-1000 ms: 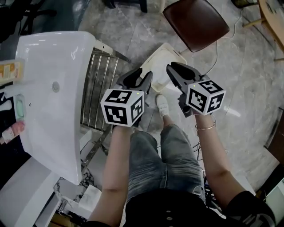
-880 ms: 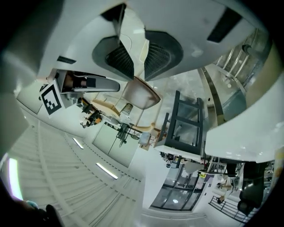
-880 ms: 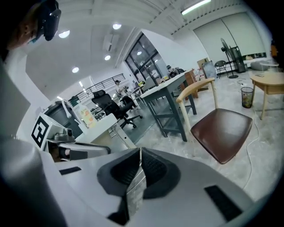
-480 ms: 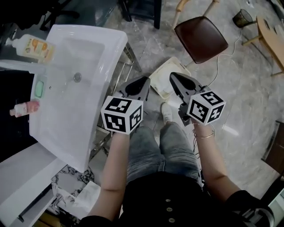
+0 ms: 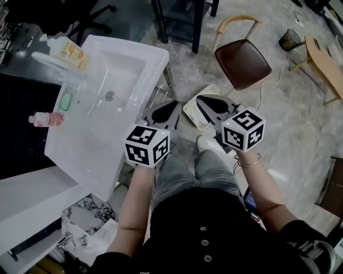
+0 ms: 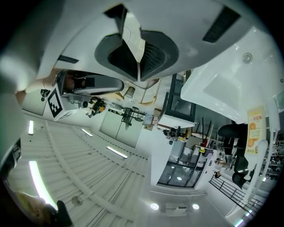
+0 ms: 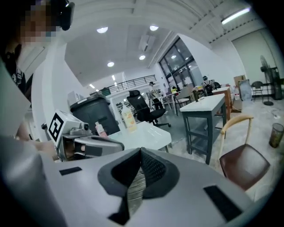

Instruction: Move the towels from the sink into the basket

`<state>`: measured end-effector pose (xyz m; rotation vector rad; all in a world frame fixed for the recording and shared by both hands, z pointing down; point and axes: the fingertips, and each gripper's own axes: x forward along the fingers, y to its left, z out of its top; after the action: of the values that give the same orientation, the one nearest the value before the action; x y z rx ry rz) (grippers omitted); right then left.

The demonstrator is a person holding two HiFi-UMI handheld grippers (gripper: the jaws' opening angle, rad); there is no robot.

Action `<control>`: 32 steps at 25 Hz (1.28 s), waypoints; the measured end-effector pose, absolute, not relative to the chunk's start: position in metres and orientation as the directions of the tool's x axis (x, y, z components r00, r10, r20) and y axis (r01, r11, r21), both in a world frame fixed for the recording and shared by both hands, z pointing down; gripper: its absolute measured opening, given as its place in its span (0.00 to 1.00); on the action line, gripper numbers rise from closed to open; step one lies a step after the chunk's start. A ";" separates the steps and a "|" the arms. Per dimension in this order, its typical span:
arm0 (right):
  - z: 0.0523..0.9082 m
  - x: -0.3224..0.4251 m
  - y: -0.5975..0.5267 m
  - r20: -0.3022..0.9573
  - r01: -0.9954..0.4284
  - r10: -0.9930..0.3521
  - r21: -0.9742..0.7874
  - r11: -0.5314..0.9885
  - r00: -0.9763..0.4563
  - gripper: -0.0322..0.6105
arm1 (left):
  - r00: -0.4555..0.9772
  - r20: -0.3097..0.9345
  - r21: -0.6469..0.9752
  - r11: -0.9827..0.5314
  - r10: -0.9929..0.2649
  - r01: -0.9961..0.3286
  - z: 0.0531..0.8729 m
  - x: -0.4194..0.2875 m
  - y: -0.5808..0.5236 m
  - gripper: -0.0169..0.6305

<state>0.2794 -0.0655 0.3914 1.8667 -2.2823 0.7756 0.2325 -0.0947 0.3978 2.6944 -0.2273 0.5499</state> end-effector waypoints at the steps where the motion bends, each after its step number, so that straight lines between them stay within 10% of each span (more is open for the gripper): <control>1: 0.386 0.274 -0.067 0.380 -0.941 -0.888 -0.308 0.144 -0.260 0.05 | 0.913 0.401 0.323 -0.920 -0.078 -0.221 0.392 0.230 -0.096 0.07; 32: 0.349 0.213 -0.048 0.351 -0.943 -0.880 -0.205 0.261 -0.320 0.05 | 0.920 0.369 0.300 -0.920 -0.131 -0.251 0.374 0.197 -0.071 0.06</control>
<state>0.2127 -0.0482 0.3488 1.7230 -2.3583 0.5684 0.1967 -0.0706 0.3741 2.7349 -0.2804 0.4919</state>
